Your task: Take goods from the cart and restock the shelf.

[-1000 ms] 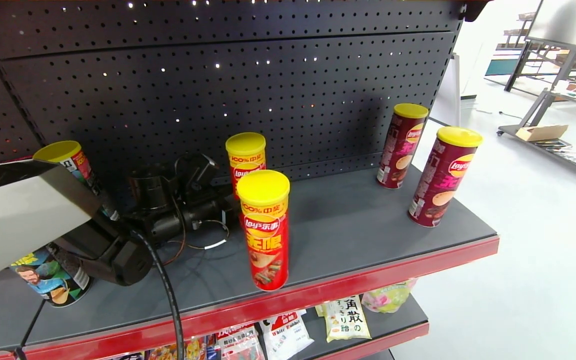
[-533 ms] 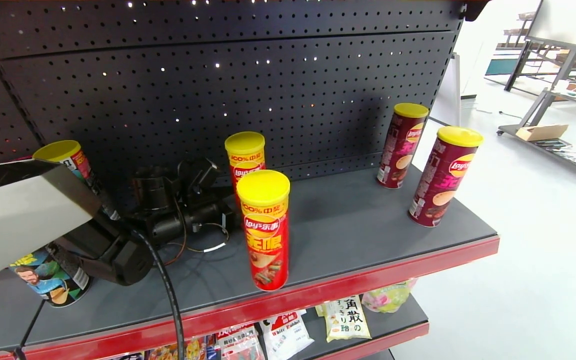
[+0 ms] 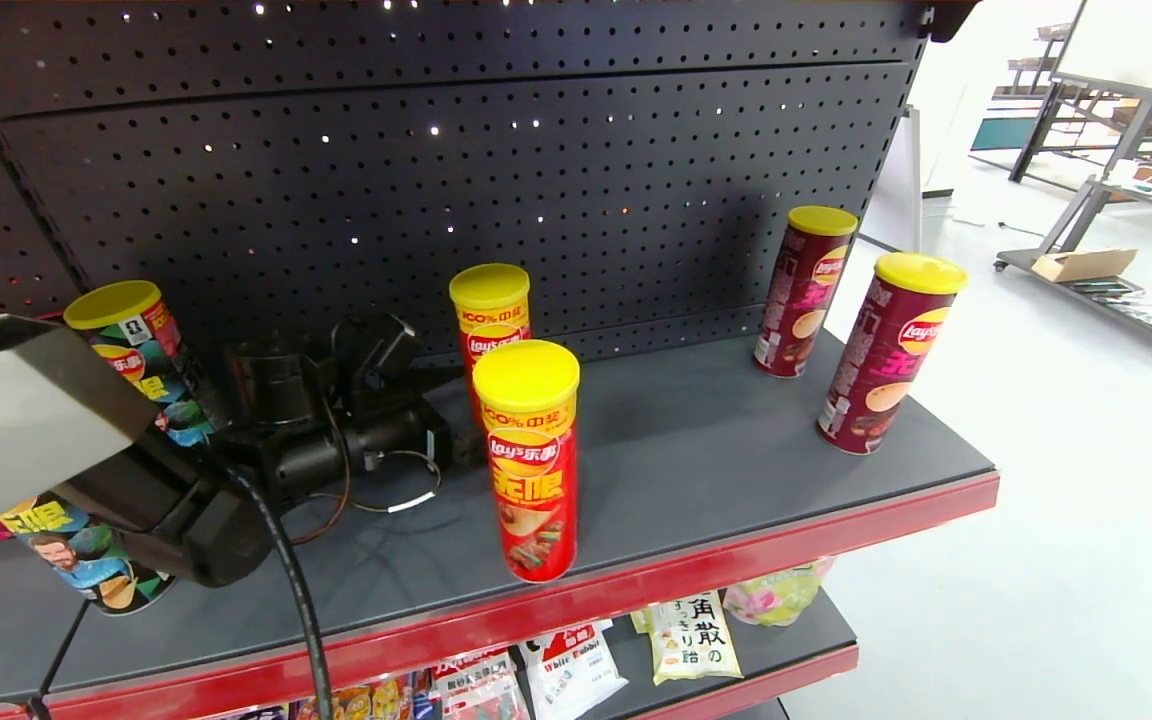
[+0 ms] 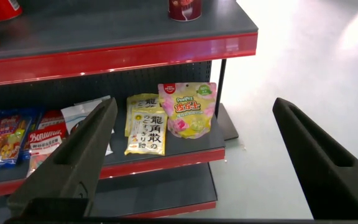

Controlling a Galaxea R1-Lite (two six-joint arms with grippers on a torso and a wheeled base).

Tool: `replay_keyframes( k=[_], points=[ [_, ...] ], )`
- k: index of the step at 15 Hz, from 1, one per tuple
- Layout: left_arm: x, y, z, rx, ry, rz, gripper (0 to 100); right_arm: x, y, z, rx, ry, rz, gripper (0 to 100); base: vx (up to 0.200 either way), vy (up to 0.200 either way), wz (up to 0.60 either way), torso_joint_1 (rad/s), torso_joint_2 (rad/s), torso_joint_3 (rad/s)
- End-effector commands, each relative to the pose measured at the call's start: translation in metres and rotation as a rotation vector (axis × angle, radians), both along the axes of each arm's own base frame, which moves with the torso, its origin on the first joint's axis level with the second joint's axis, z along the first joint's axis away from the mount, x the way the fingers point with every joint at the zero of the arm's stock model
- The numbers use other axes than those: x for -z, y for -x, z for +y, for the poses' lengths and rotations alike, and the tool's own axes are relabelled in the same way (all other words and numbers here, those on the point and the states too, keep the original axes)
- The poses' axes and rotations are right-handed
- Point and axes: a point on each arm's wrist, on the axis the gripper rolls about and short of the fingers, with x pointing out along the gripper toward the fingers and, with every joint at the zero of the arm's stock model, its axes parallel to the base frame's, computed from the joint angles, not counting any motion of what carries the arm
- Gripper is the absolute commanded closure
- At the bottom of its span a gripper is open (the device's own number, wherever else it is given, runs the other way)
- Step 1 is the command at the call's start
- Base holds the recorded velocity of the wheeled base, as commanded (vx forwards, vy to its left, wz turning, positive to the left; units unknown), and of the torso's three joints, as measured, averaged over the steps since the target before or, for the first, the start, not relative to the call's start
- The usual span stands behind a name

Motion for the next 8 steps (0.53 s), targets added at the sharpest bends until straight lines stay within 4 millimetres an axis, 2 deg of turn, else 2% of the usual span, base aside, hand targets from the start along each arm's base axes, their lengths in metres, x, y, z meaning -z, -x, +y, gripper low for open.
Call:
replay_keyframes(
  k=[1,4,8],
  points=[
    [-0.020,0.019,0.014,-0.032,-0.005,0.005,0,0.000,0.000,0.000,-0.001,0.000,0.000,0,0.000,0.000,0.00,0.000,0.00,0.000],
    [-0.037,0.040,0.027,-0.075,-0.013,0.026,0,0.000,0.000,0.000,-0.001,0.000,0.002,0,0.000,0.000,0.00,0.000,0.00,0.000],
    [-0.054,0.087,0.040,-0.092,-0.023,0.061,0,0.000,0.000,0.000,-0.001,0.000,0.002,0,0.000,0.000,0.00,0.000,0.00,0.000]
  ],
)
